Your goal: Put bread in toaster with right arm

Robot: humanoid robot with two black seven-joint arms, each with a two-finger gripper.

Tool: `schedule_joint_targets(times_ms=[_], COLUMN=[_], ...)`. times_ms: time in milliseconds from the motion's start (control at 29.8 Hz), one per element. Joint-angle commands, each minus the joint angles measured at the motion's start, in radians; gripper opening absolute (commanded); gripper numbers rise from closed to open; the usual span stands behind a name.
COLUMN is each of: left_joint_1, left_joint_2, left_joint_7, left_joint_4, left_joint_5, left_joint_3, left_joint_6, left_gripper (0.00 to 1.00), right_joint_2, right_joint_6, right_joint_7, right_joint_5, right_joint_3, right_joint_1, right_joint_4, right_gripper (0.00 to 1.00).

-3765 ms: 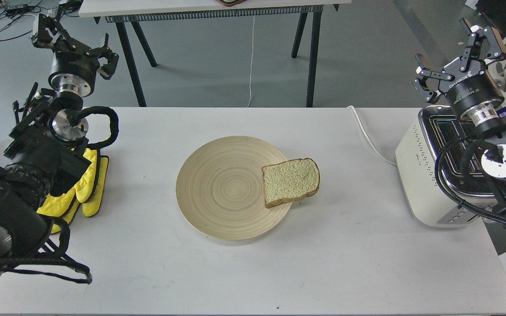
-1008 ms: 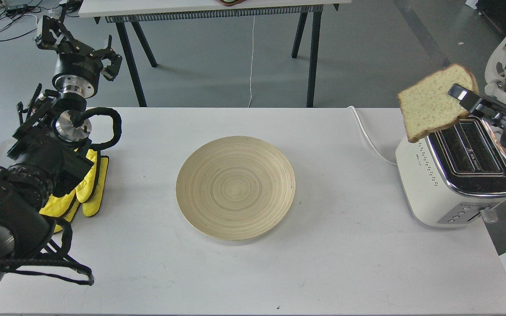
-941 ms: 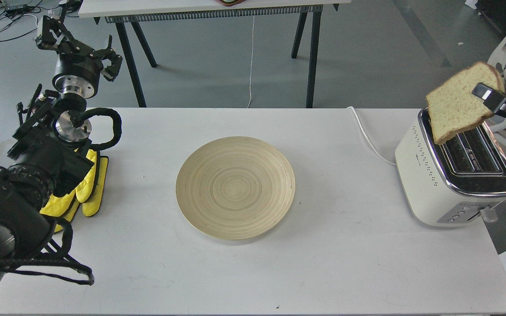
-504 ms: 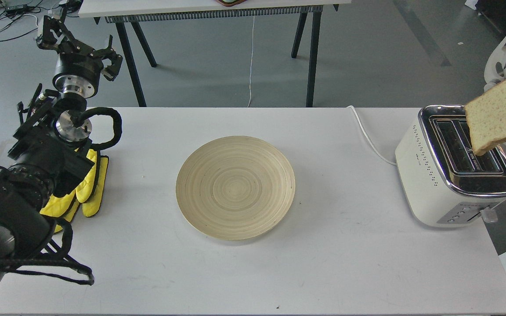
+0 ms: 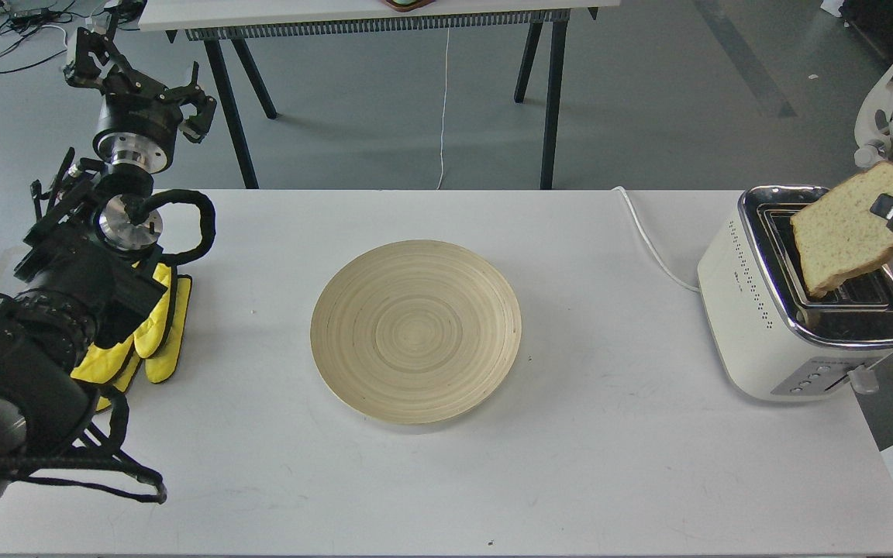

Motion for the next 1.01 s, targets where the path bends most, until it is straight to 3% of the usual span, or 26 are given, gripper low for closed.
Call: schedule_joint_targets(times_ms=[0,34,168,202,370,571,975], left_joint_1=[0.000,0.000,0.001,0.000,0.000,0.000,0.001], left_joint_2=[0.000,0.000,0.002,0.000,0.002,0.002,0.002], left_joint_7=[0.000,0.000,0.000,0.000,0.000,0.000,0.000], left_joint_4=[0.000,0.000,0.000,0.000,0.000,0.000,0.000], left_joint_5=[0.000,0.000,0.000,0.000,0.000,0.000,0.000], left_joint_3=[-0.001,-0.001,-0.001,-0.001,-0.001,-0.001,0.001], left_joint_6=[0.000,0.000,0.000,0.000,0.000,0.000,0.000], left_gripper=[1.00,1.00,1.00,1.00,1.00,1.00,1.00], right_joint_2=[0.028,0.034,0.045,0.046,0.085,0.194,0.658], right_joint_6=[-0.002,-0.002,-0.004,-0.007,-0.021,-0.021,-0.010], right_joint_7=[0.000,0.000,0.006,0.008,0.011,0.011,0.019], right_joint_5=[0.000,0.000,0.009,0.009,0.040,0.369,0.702], right_joint_3=[-0.023,-0.028,-0.015,-0.005,0.110,0.214,0.463], right_joint_1=[-0.008,-0.008,-0.006,-0.006,-0.003,-0.003,-0.012], right_joint_4=[0.001,0.001,0.008,0.010,0.013,0.015,-0.266], right_gripper=[0.17,0.27,0.90,0.97,0.97,0.99,0.99])
